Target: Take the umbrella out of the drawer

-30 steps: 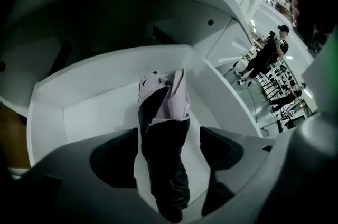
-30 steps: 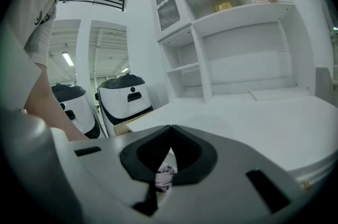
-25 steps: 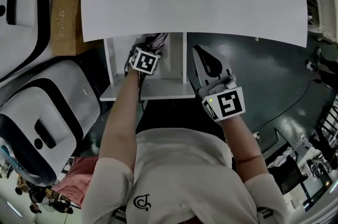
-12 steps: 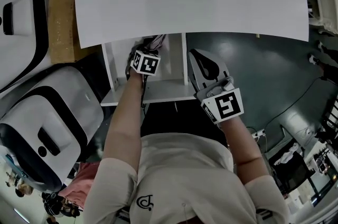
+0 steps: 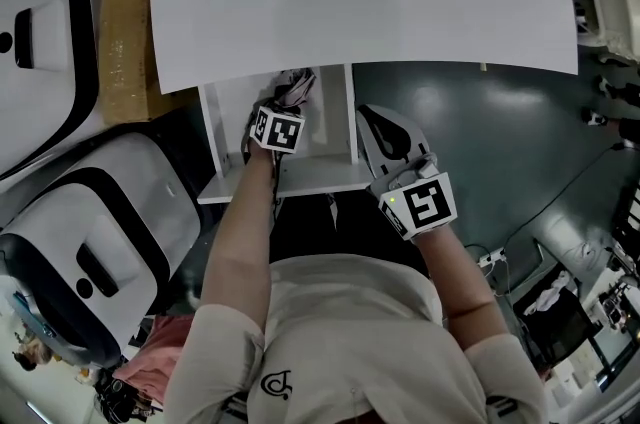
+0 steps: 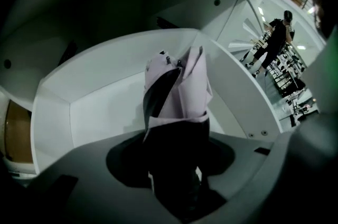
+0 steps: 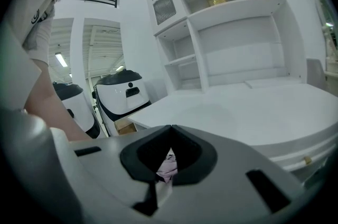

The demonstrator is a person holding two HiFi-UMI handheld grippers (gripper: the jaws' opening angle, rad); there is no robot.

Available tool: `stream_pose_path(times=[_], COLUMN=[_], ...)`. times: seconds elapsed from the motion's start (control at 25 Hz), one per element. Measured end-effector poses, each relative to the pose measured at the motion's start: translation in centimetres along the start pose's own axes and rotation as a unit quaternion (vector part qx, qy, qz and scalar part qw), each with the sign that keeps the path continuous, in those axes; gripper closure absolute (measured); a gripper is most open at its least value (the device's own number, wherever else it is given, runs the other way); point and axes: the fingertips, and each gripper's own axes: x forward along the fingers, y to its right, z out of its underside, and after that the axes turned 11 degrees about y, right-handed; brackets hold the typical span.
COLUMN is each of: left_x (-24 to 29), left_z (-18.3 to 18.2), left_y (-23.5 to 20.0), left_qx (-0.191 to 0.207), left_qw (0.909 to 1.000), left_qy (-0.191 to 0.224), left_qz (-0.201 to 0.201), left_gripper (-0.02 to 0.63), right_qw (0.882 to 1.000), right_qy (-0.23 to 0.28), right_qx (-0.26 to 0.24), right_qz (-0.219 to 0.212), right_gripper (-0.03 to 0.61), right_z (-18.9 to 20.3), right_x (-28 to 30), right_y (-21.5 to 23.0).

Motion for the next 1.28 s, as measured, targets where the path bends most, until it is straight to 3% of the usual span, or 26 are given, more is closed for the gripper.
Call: stream_pose_path(times=[0.32, 0.64, 0.92, 1.08, 1.28], left_x=[-3.0, -9.6, -14.2, -17.1, -22.0], left_z=[-2.3, -5.8, -5.6, -7.1, -9.8], left_y=[1.0, 1.8, 2.0, 2.0, 1.8], left_qx=[0.054, 0.109, 0.112, 0.102, 0.107], left_qw=[0.9975, 0.9890, 0.9862, 0.9816, 0.9690], left_qy=[0.041, 0.097, 0.119, 0.159, 0.222], left_qz=[0.019, 0.027, 0.027, 0.025, 0.012], left_gripper=[0.391, 0.391, 0.394, 0.394, 0.394], right_qw=[1.000, 0.999, 0.997, 0.995, 0.992], right_qy=[0.012, 0.032, 0.066, 0.082, 0.106], right_qx=[-0.006, -0.023, -0.036, -0.058, -0.075], right_qz=[-0.006, -0.009, -0.009, -0.009, -0.005], right_gripper=[0.572, 0.572, 0.572, 0.572, 0.572], right_z=[-1.7, -4.6, -7.7, -9.6, -12.1], right_x=[0.3, 0.0, -0.1, -0.3, -0.9], right_y=[-1.7, -4.0, -5.8, -6.7, -8.1])
